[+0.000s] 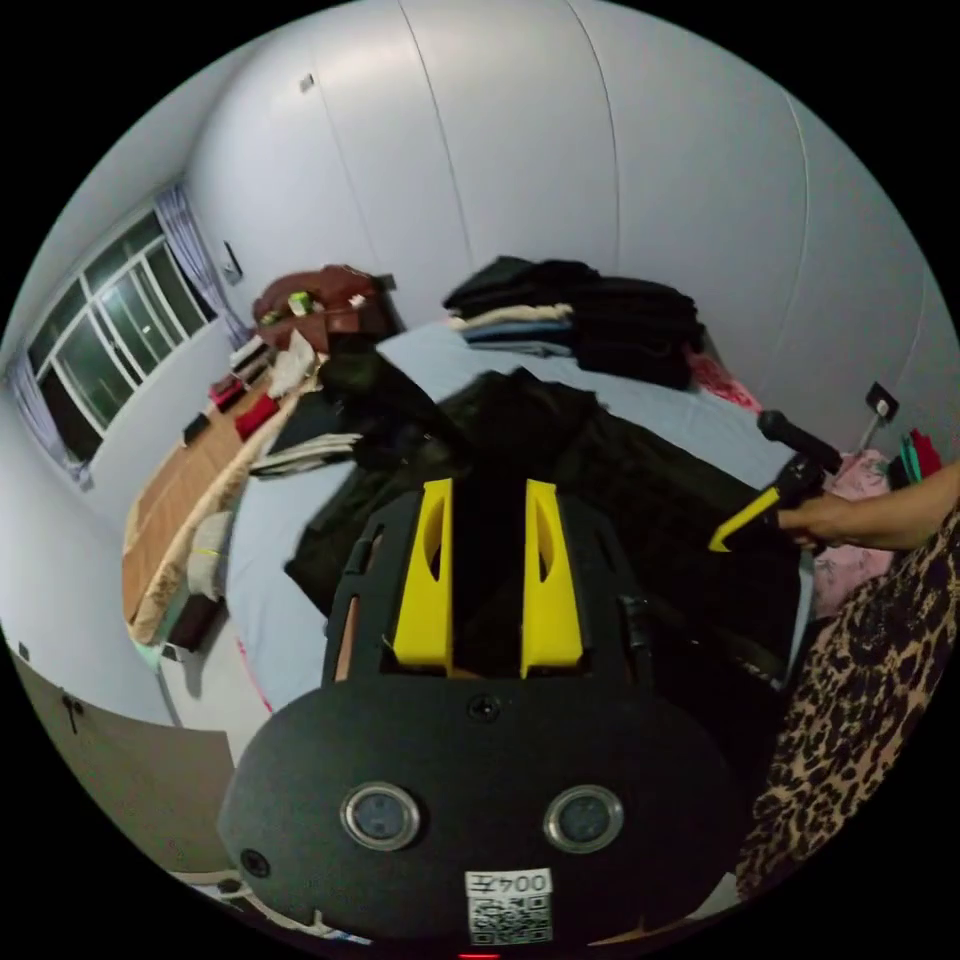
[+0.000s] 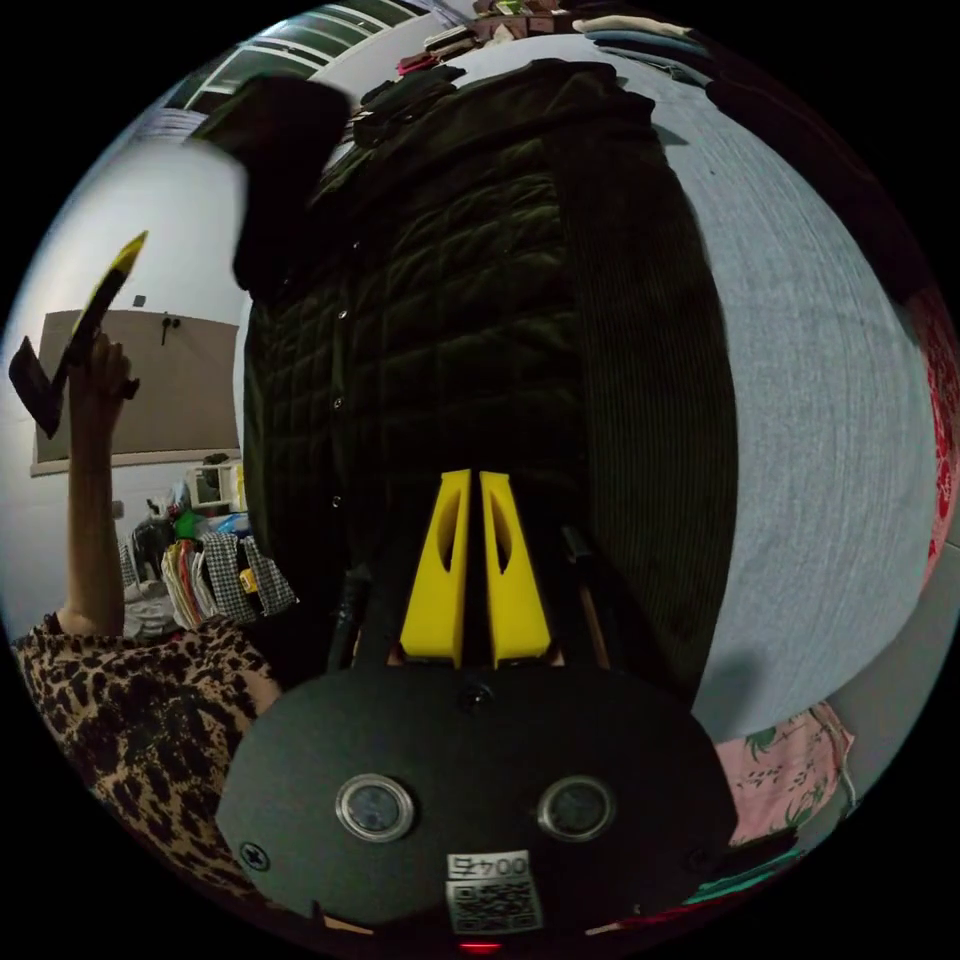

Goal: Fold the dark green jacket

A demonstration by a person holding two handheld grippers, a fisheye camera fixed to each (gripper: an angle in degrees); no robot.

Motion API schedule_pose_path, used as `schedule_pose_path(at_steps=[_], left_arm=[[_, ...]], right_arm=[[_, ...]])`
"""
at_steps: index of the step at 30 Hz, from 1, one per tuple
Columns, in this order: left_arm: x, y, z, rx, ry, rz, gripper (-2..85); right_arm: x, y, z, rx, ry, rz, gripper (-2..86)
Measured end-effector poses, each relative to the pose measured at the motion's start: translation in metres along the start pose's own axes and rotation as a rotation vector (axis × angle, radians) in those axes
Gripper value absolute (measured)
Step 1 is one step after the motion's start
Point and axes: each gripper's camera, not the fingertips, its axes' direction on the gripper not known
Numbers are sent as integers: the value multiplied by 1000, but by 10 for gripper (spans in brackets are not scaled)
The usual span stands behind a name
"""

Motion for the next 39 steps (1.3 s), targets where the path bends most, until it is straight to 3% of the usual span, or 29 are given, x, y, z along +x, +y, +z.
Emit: schedule_pose_path(at_steps=[4,13,21,26,35,39], left_arm=[[43,19,15,-136,15,-168,96],[39,41,-17,-266,-252,-500,80],[-26,1,5,-306,-302,-386,94],[-65,-25,29,-319,-155,-258,94],[-82,-59,37,-325,79,-84,83],[-68,-71,17,-277,-45,-48,41]], right_arm=[[12,5,-2,18,-53,-58,37],[31,-1,-6,-16,-132,-118,22],[28,-7,-10,-12,-88,-40,-7],[12,-16,-12,-34,24,-25,-9],[7,-30,-18,-54,40,34,-9],[1,-36,-21,-60,77,20,-9]])
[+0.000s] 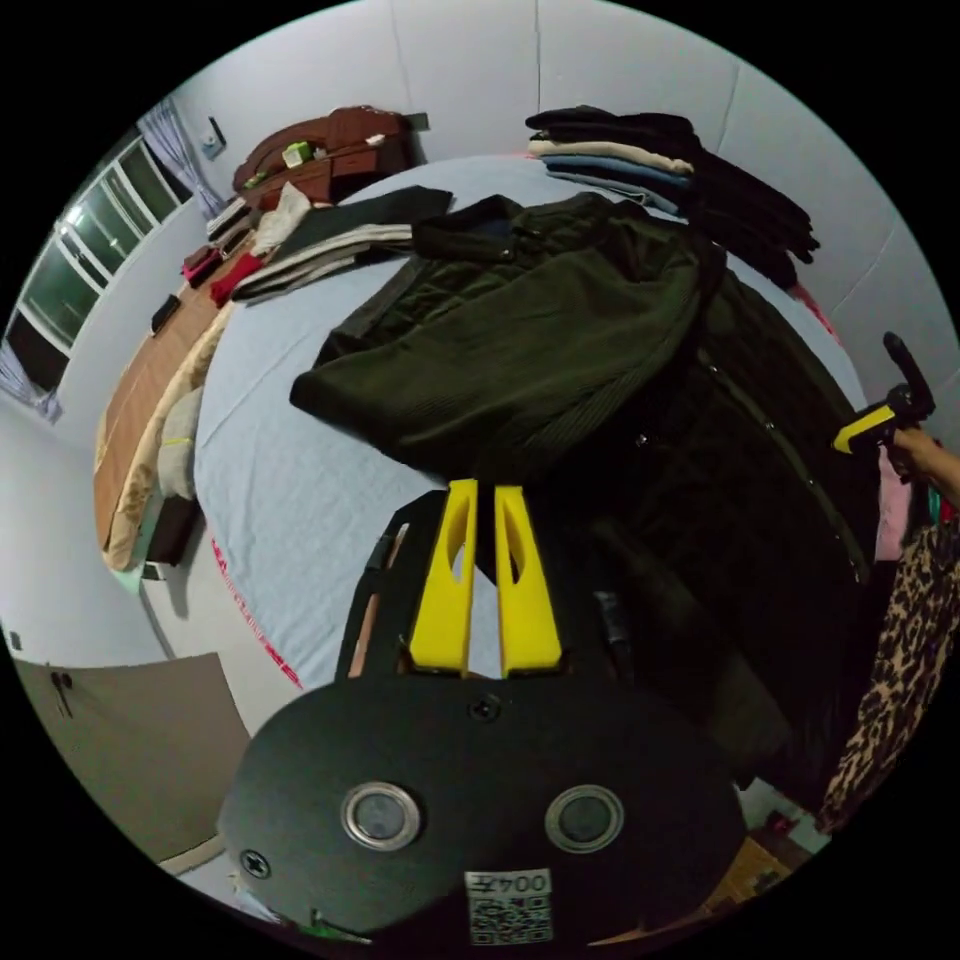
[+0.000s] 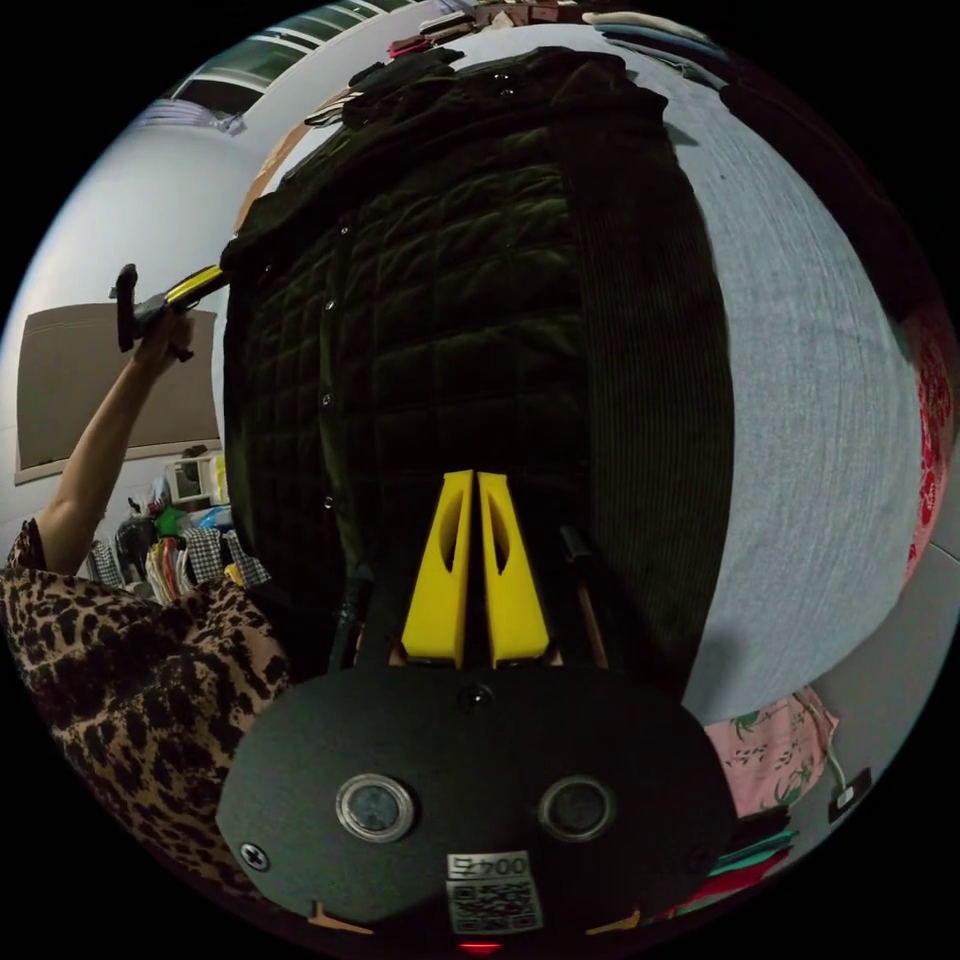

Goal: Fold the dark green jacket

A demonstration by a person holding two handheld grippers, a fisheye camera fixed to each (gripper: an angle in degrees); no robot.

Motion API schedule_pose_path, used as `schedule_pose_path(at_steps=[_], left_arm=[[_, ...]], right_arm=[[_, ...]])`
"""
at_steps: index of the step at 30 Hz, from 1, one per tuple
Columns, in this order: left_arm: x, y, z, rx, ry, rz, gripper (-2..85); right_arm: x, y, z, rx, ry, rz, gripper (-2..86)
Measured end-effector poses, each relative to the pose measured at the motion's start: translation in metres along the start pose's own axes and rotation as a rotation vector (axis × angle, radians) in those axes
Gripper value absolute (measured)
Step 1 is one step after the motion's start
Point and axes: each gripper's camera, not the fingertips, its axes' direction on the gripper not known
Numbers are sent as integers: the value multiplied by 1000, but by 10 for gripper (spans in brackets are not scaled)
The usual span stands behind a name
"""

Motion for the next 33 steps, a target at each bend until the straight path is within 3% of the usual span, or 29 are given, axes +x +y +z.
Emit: schedule_pose_path(at_steps=[2,6,9,17,24,27,31,33], left_arm=[[13,7,-32,127,-270,-84,28],[23,24,-15,72,-461,-180,17],[19,29,8,-25,-419,-207,13],[-38,43,-19,6,-123,-331,17],[-60,37,-55,214,-64,-448,9],[-56,10,-34,140,-93,-371,6],[-79,8,7,-47,-120,-512,7],[-94,23,8,53,-31,-659,6]], right_arm=[[-1,-3,-2,2,6,5,-9],[-2,-5,-6,19,6,21,-8],[-4,-8,-10,23,15,16,-8],[-2,-16,-21,39,-3,23,-9],[3,-20,-30,63,-27,31,-9],[2,-23,-34,66,-19,36,-8],[1,-27,-41,70,-6,43,-6],[1,-27,-43,77,-1,44,-4]])
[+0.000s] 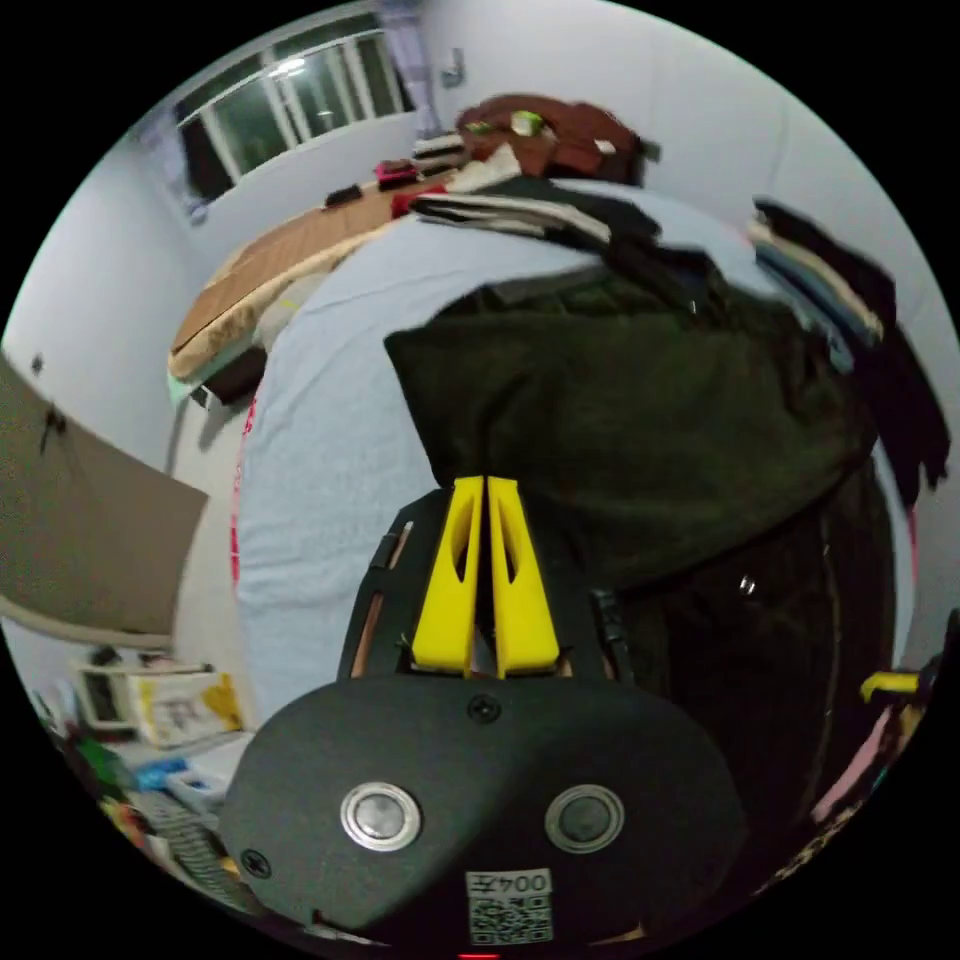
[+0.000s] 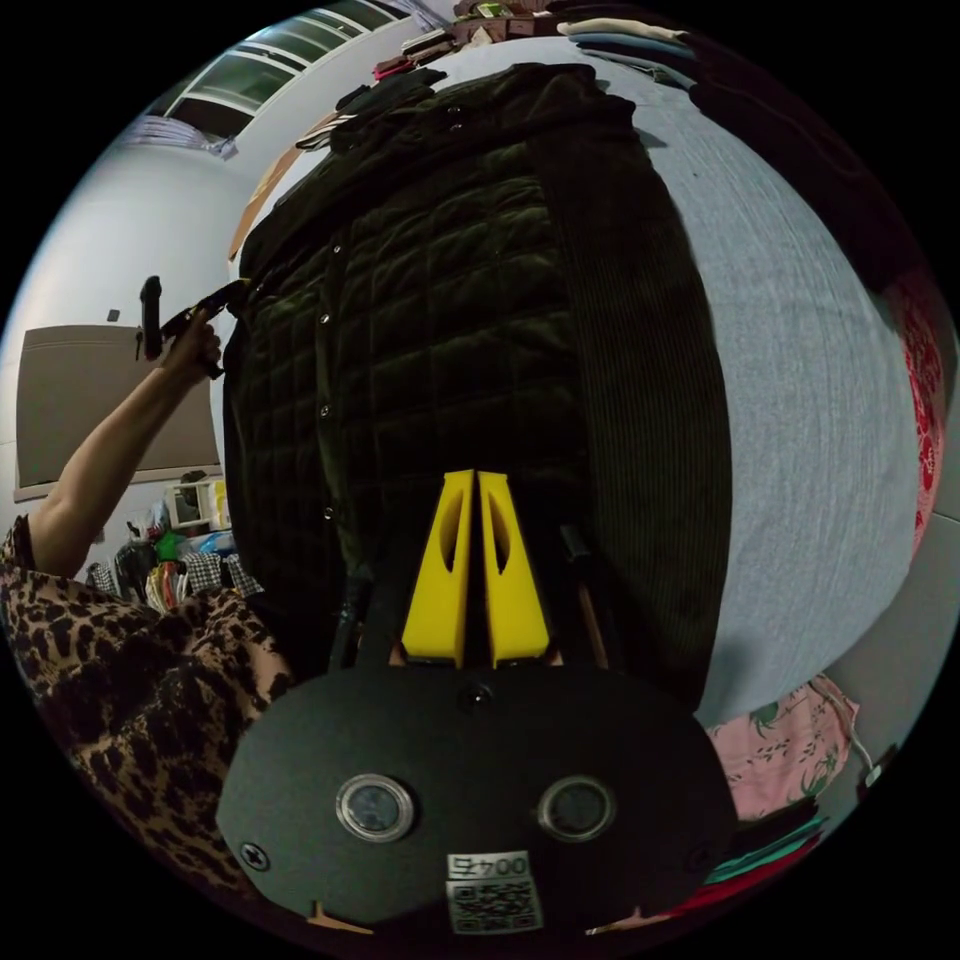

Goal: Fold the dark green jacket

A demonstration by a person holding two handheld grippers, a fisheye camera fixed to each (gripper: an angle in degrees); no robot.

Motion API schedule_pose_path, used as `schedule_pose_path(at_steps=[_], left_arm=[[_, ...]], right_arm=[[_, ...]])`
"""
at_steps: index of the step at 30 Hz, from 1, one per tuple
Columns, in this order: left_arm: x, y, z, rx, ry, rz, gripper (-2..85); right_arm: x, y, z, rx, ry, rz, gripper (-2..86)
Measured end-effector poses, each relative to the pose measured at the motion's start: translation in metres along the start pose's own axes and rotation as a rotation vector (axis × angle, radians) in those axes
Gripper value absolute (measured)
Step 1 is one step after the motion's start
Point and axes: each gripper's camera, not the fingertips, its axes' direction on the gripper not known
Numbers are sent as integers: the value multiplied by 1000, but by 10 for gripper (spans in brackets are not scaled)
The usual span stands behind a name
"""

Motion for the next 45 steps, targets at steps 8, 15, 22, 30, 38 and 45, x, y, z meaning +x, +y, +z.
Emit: schedule_pose_path(at_steps=[8,15,22,30,38,45], left_arm=[[-22,-2,2,65,66,-96,2],[-32,-9,3,65,94,-108,2],[-32,-17,6,63,72,-100,2],[-24,-25,8,62,31,-86,2],[8,-32,14,56,-201,5,2],[6,-33,19,58,-163,-14,2]], right_arm=[[7,-18,-38,166,-141,-10,44],[21,-123,-87,354,-320,-4,80],[33,-224,-94,394,-366,94,85],[-2,-268,-92,326,-136,0,5],[28,-275,-110,383,-196,52,8],[33,-282,-89,263,-338,49,88]])
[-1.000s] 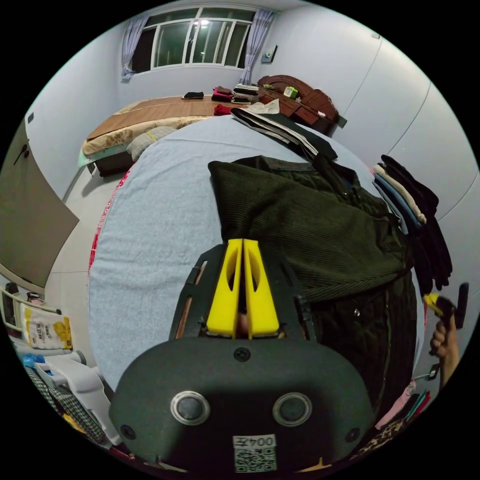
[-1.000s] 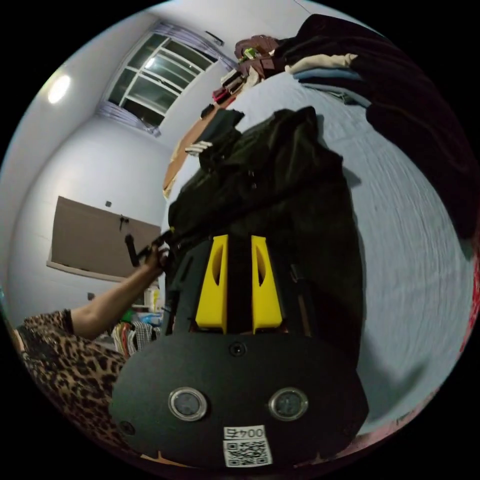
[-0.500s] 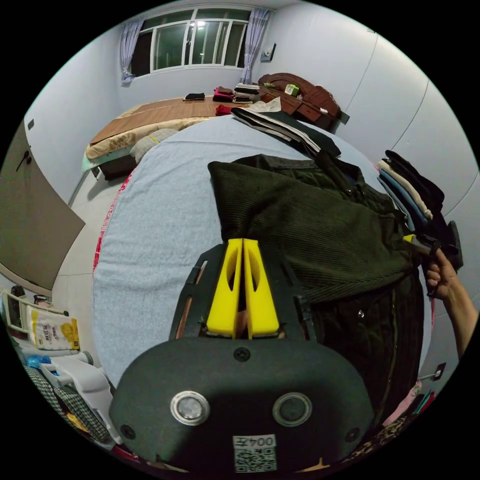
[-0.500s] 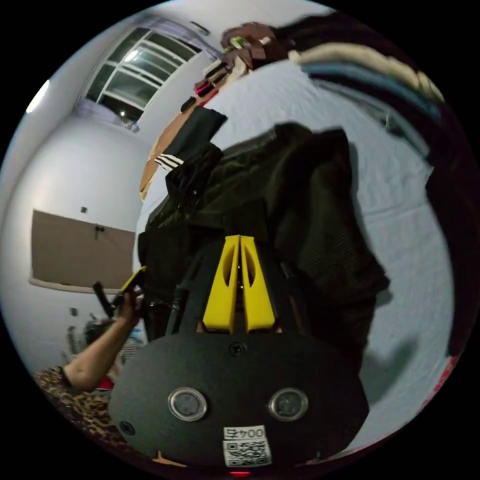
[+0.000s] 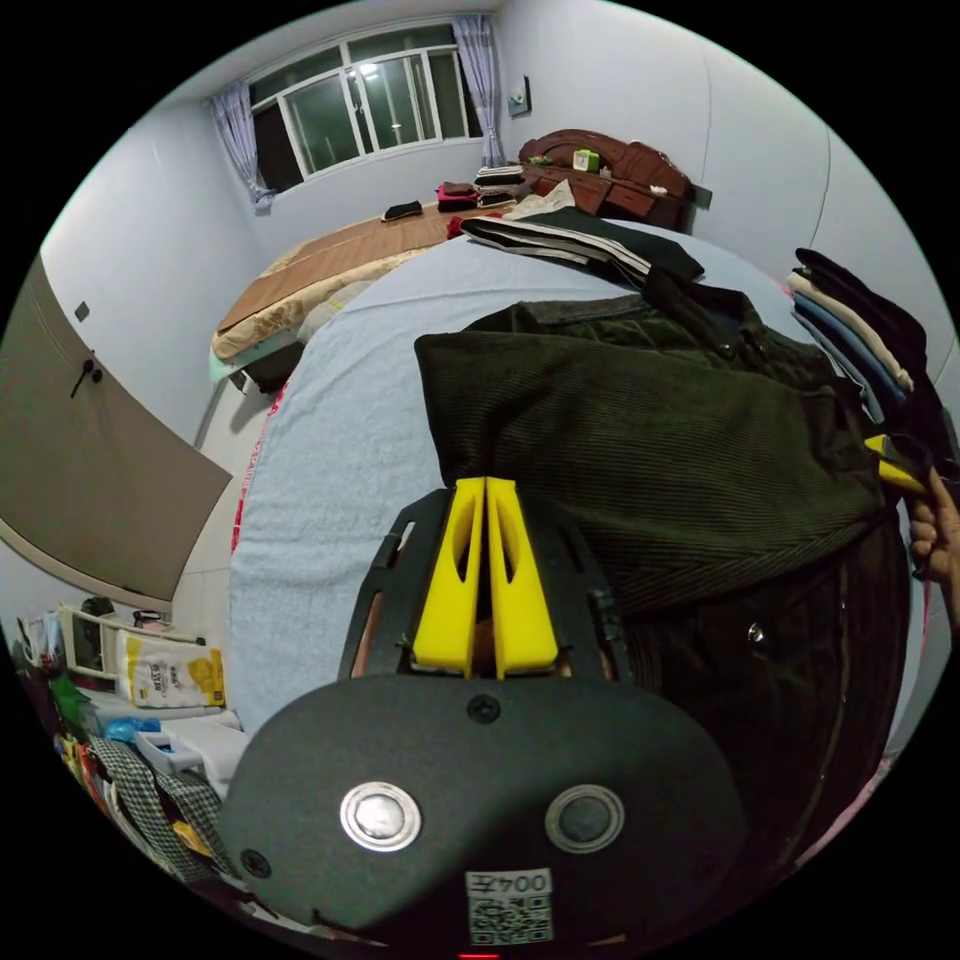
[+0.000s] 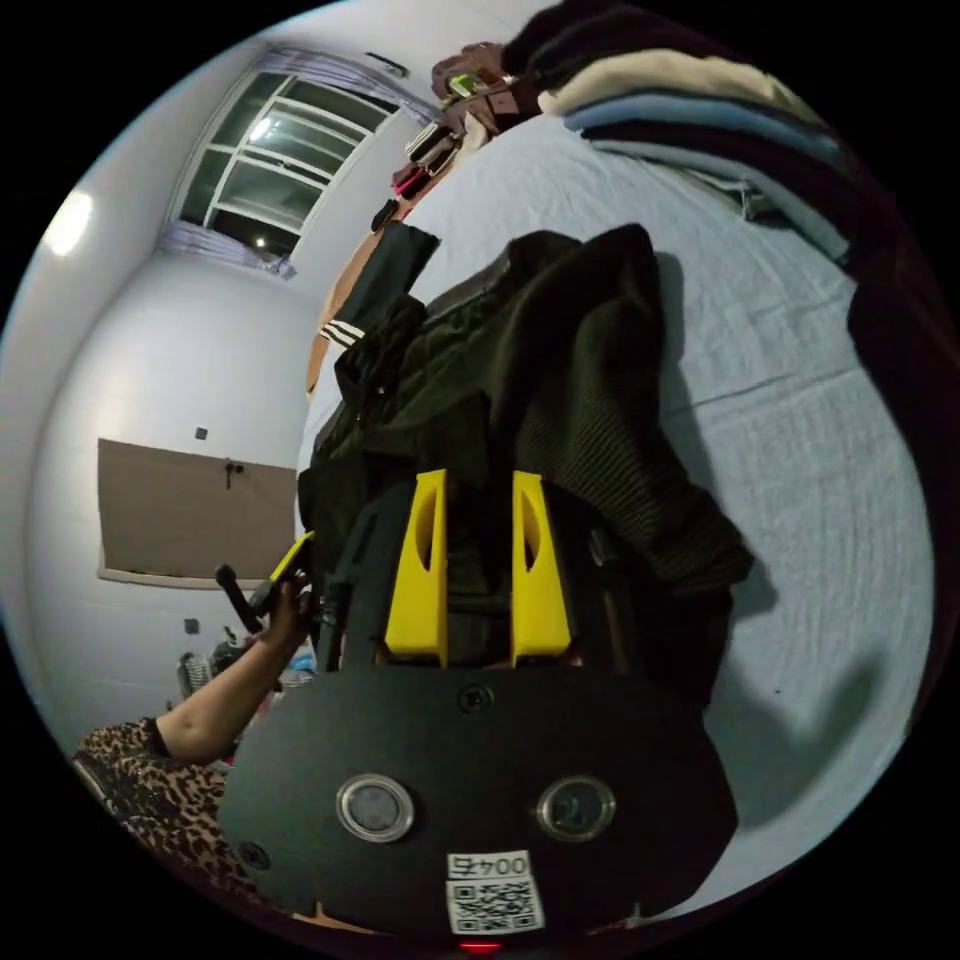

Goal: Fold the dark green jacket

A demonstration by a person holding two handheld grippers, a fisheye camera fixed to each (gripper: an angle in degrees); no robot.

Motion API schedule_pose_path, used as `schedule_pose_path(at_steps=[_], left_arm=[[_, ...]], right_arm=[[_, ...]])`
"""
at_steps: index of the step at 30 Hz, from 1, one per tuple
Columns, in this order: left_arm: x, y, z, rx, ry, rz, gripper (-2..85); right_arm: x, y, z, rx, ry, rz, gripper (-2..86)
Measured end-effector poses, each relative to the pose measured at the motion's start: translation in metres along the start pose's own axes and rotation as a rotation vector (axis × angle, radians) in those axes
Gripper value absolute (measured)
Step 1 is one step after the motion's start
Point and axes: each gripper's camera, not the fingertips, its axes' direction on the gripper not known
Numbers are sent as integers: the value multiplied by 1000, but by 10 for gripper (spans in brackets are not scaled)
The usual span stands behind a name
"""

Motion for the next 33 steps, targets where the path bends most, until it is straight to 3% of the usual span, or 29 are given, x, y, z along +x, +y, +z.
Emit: schedule_pose_path(at_steps=[3,6,8,10,13,16,19,22,24,28,33], left_arm=[[1,0,3,0,1,-1,2],[0,1,7,0,10,-4,2],[2,3,10,0,0,0,2],[2,4,12,0,-6,3,1],[0,6,17,0,8,-4,1],[-2,9,23,0,9,-5,2],[-3,12,29,0,0,-2,2],[-6,16,36,-1,6,-6,2],[-10,19,40,-1,20,-14,3],[-36,25,49,-12,180,-103,7],[-80,47,37,70,334,-118,20]], right_arm=[[-10,-1,10,-66,-50,-51,42],[-49,11,-11,109,163,-202,17],[-58,11,2,79,328,-253,16],[-46,5,22,-29,327,-211,26],[-26,3,12,24,137,-47,42],[-29,19,-8,117,126,-35,68],[-53,42,-2,117,211,-133,83],[-65,53,38,-38,411,-232,85],[-70,56,35,2,416,-225,83],[-91,78,19,2,386,-285,81],[-94,139,19,-145,376,-305,79]])
